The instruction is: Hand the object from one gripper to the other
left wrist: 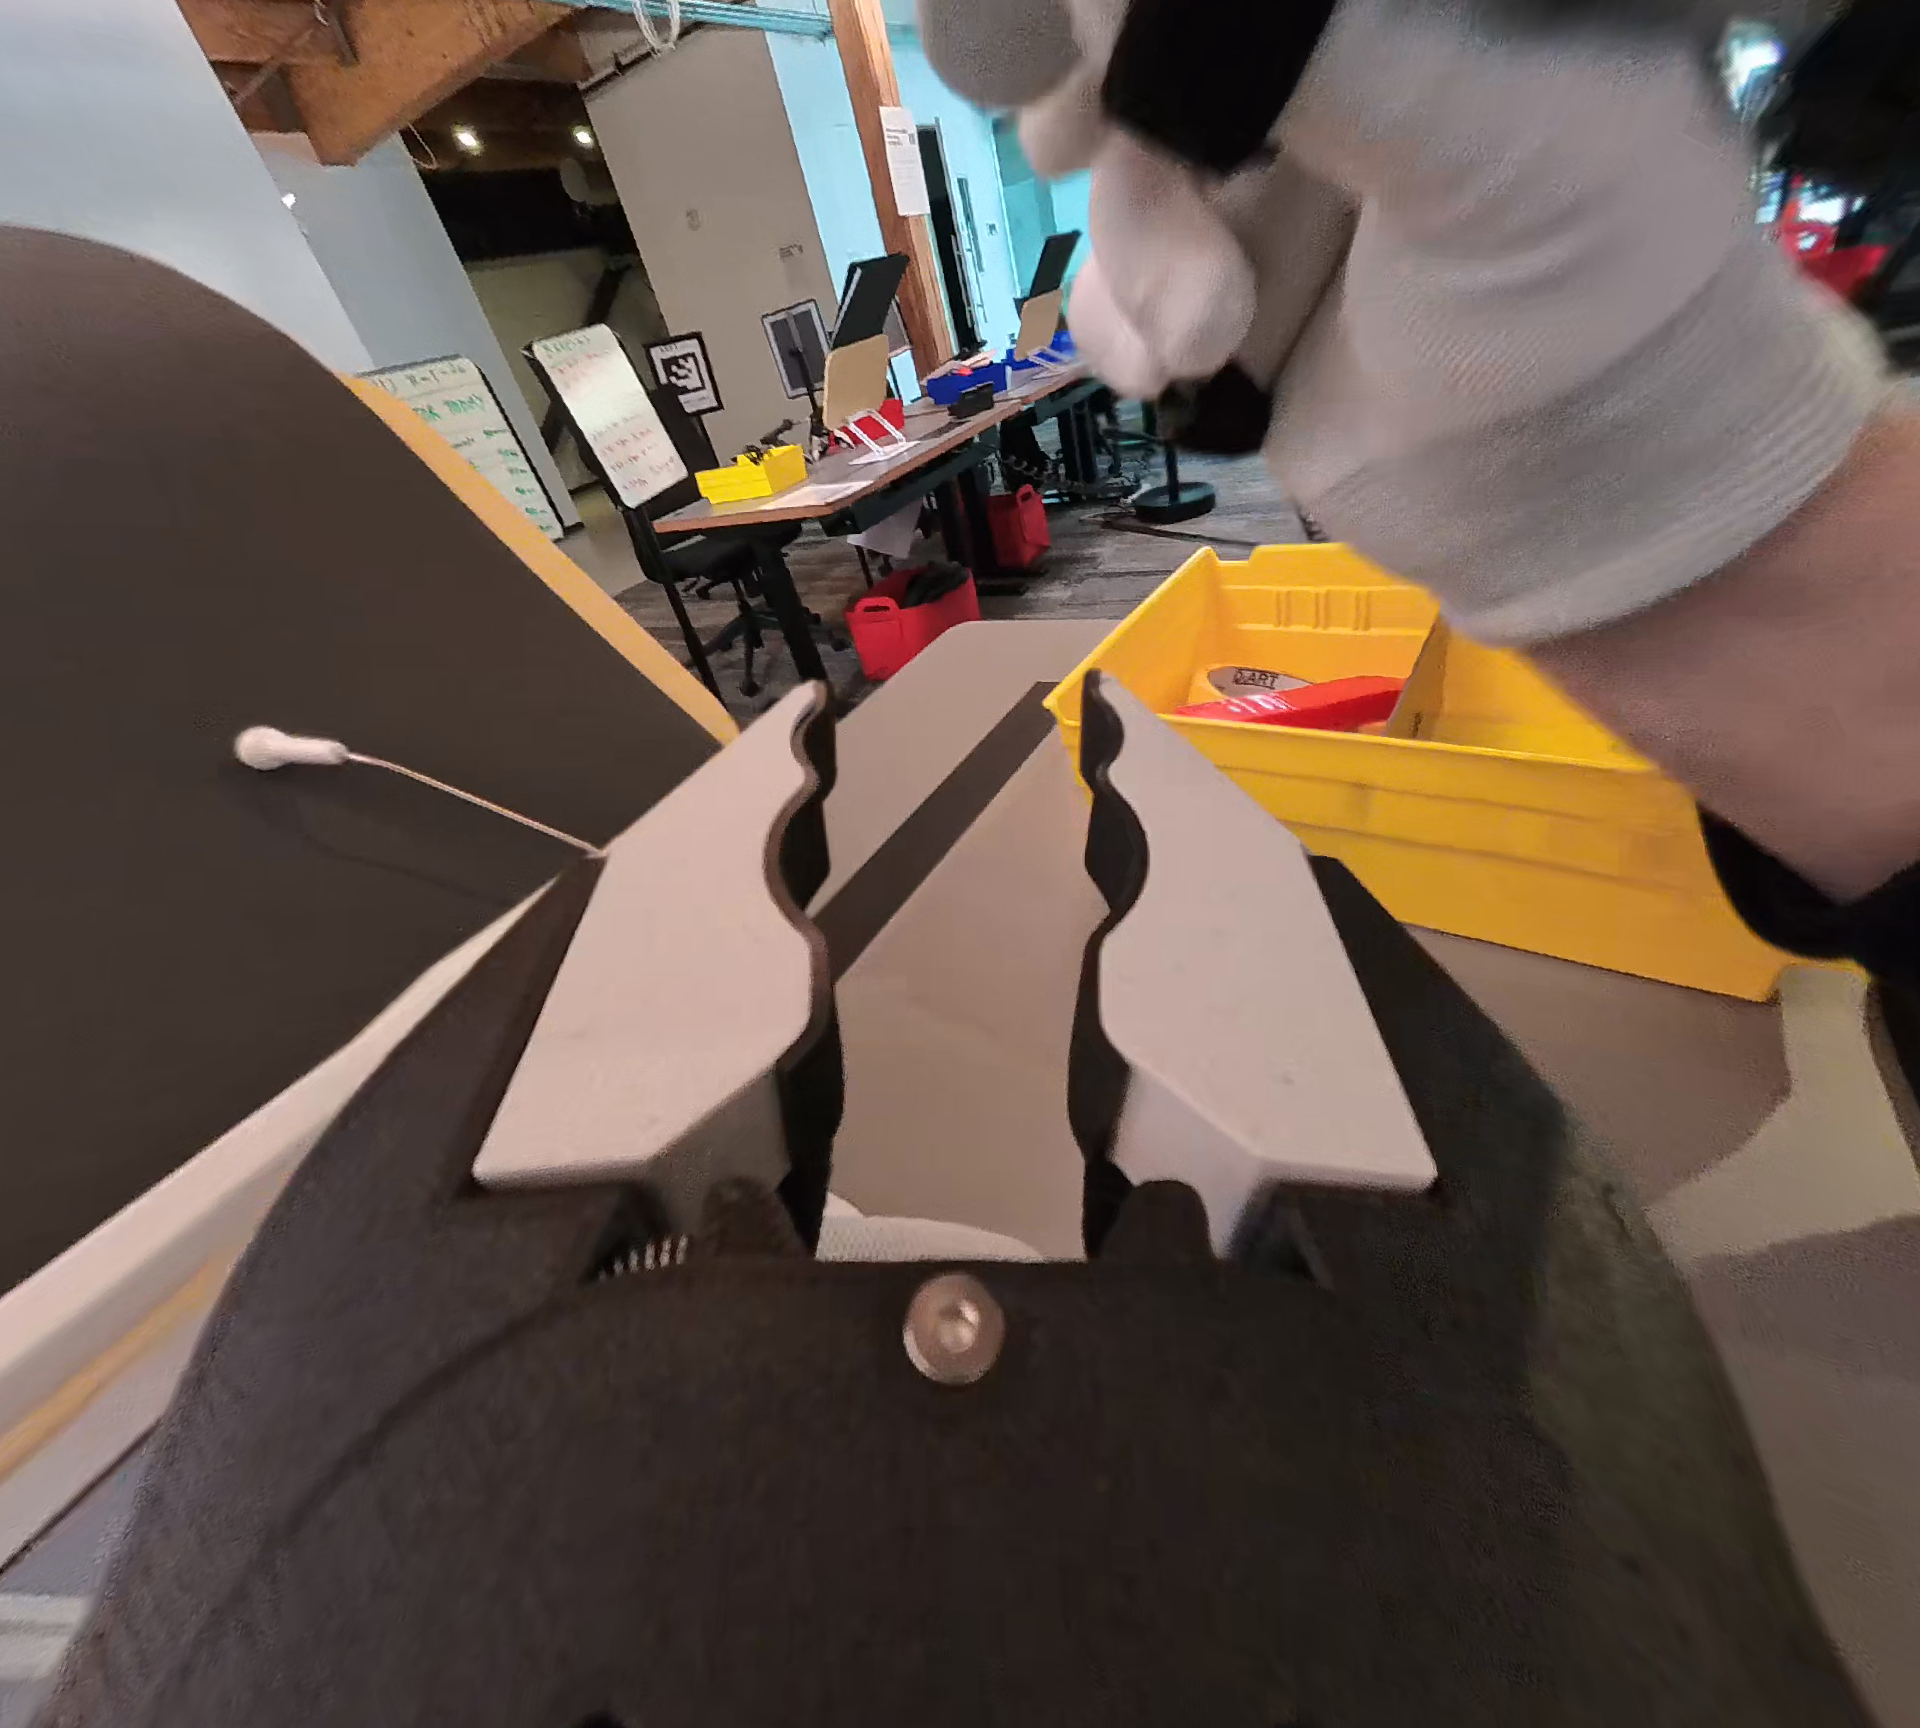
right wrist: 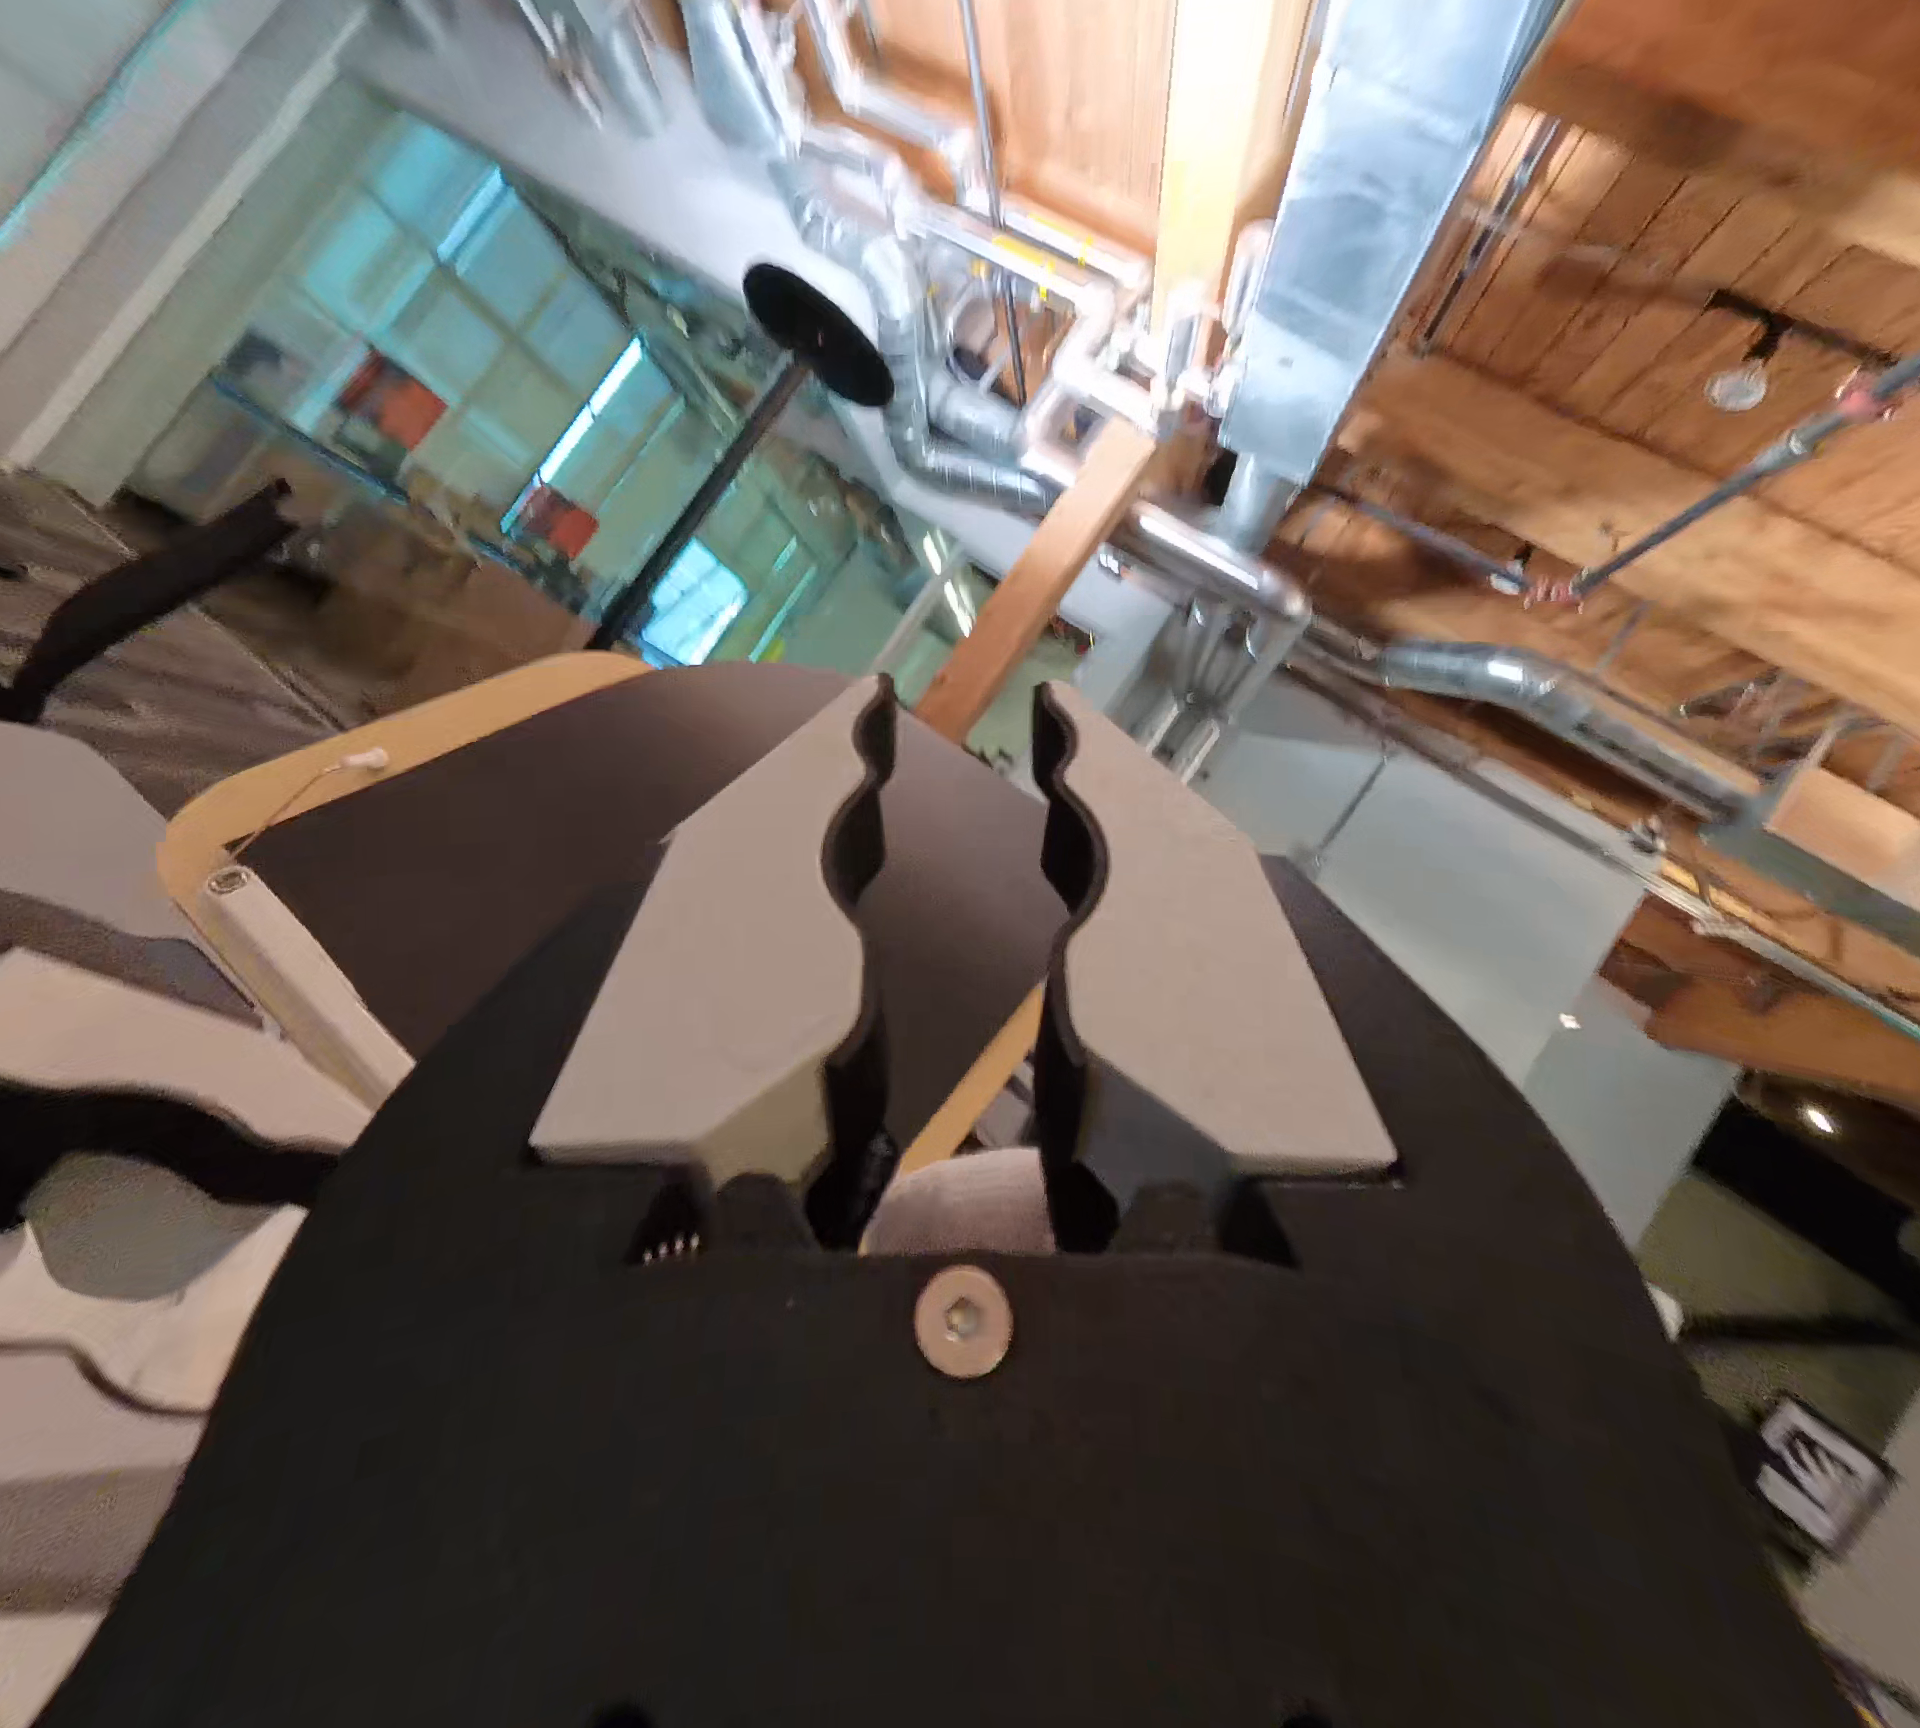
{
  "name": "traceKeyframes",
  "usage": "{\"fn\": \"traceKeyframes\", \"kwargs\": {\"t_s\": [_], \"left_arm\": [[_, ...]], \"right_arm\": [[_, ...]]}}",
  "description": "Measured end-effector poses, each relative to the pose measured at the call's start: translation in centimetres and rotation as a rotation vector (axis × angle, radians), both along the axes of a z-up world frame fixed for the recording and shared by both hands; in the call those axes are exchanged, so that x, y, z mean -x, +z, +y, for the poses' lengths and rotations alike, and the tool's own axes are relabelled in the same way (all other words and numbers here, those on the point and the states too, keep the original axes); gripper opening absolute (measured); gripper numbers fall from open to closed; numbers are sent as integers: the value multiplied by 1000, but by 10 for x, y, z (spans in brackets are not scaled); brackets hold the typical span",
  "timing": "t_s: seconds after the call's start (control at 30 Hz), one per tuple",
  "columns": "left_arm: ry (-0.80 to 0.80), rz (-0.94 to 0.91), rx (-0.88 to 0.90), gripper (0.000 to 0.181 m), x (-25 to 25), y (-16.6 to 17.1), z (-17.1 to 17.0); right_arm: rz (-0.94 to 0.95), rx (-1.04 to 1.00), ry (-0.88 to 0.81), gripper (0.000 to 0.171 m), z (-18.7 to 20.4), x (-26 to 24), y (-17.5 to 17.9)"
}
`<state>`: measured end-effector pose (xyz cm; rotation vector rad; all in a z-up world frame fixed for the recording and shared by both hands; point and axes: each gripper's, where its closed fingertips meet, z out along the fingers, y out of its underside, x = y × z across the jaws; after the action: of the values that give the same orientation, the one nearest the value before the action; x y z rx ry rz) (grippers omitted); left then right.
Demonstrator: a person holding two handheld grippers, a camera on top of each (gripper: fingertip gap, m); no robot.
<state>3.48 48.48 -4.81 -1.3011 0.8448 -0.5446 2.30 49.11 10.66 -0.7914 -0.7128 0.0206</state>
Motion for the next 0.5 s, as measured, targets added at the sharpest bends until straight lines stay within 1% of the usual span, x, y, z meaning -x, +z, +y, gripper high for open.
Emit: {"fn": "traceKeyframes", "kwargs": {"t_s": [0.03, 0.1, 0.2, 0.33, 0.43, 0.5], "left_arm": [[5, -2, -13, 45, 2, 4, -1], [1, -24, -22, 45, 4, 13, -3], [6, -24, -71, 44, 8, 30, -12], [45, 14, -188, 46, 18, 69, -35], [61, 41, -260, 53, 27, 105, -64], [122, 83, -312, 54, 39, 123, -78]], "right_arm": [[-16, -7, 15, 25, 4, 1, -6], [-23, 36, -47, 27, 22, -7, -15], [15, 84, 22, 28, 23, -5, -18], [35, 62, 66, 29, 8, 1, -8], [11, 18, 81, 29, -11, 9, 3], [-12, -16, 78, 29, -22, 14, 8]]}}
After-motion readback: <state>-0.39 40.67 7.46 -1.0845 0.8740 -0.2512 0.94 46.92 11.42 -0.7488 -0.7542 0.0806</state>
